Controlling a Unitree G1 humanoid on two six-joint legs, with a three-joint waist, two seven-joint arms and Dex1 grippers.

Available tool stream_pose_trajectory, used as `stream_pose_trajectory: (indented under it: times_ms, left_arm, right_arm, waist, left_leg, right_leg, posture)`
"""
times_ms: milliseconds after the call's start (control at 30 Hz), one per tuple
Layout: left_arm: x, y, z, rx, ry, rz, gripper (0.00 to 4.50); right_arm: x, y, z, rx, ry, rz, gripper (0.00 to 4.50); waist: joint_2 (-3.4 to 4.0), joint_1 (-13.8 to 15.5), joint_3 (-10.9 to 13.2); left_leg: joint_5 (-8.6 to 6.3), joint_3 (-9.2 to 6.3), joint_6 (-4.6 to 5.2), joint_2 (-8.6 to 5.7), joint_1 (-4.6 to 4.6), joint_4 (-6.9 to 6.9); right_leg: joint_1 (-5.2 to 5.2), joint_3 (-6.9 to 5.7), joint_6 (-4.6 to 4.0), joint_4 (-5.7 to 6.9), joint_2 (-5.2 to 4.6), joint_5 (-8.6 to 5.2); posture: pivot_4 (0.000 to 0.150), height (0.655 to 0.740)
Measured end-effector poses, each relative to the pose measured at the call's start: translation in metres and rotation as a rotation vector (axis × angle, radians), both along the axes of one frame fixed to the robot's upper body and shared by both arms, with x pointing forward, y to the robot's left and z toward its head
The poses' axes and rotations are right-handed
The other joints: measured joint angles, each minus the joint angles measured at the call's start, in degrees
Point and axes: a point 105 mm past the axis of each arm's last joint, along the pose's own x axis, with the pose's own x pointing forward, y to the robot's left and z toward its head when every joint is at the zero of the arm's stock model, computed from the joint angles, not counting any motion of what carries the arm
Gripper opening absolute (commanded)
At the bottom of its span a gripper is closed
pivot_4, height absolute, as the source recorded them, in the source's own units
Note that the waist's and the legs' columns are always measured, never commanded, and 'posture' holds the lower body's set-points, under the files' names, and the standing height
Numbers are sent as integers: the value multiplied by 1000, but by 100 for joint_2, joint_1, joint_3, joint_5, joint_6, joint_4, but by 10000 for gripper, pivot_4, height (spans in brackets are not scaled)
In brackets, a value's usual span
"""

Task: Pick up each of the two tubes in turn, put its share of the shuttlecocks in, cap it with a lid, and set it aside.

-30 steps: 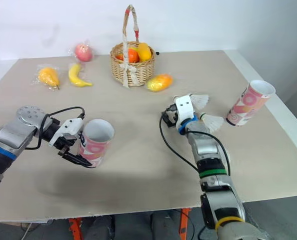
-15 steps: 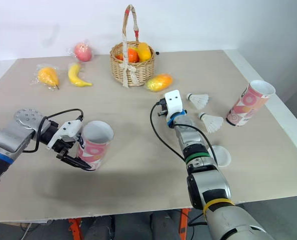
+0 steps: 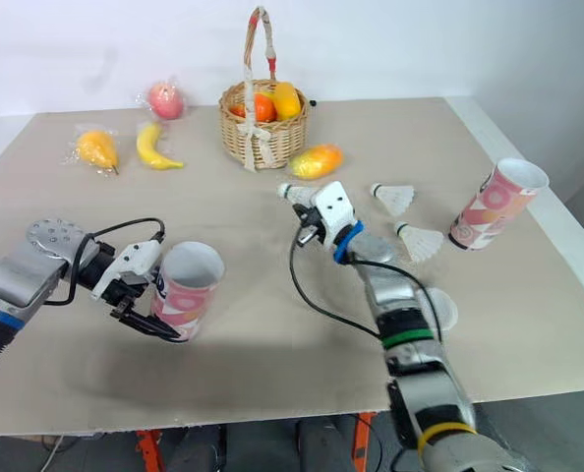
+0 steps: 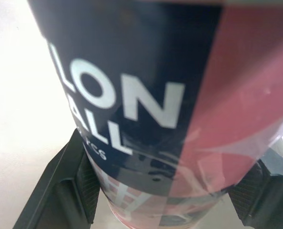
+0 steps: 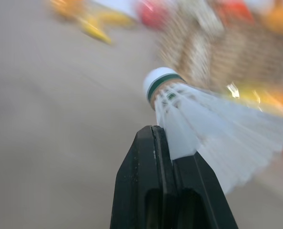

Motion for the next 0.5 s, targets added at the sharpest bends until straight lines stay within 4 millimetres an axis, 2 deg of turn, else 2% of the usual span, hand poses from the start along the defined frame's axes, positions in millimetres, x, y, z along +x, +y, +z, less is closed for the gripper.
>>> stream_pose_trajectory:
  times_ms: [133,233,500]
  left_arm:
    - [0,4,0,13,13,10,30670]
    - [1,5,0,21,18,11,30670]
    - [5,4,1,20,51,8,30670]
  right_arm:
    - [-49,4,21,-259,-35,303,659]
    - [-67,18,40,-339,-92,440,659]
    - [-86,46,58,-443,-208,626,659]
  waist:
    - [3,-23,2]
    - [3,-28,1]
    - [2,-13,2]
  left_leg:
    - [-2,1,4,11,9,1]
    - [-1,0,6,22,13,4]
    - [0,0,5,22,4,7]
  right_leg:
    - [-3,2,-7,4,13,3]
    - [-2,2,-14,7,26,8]
    - [-6,2,-14,7,27,7]
  posture:
    - [1500,7400]
    - [1500,7400]
    - [1500,7400]
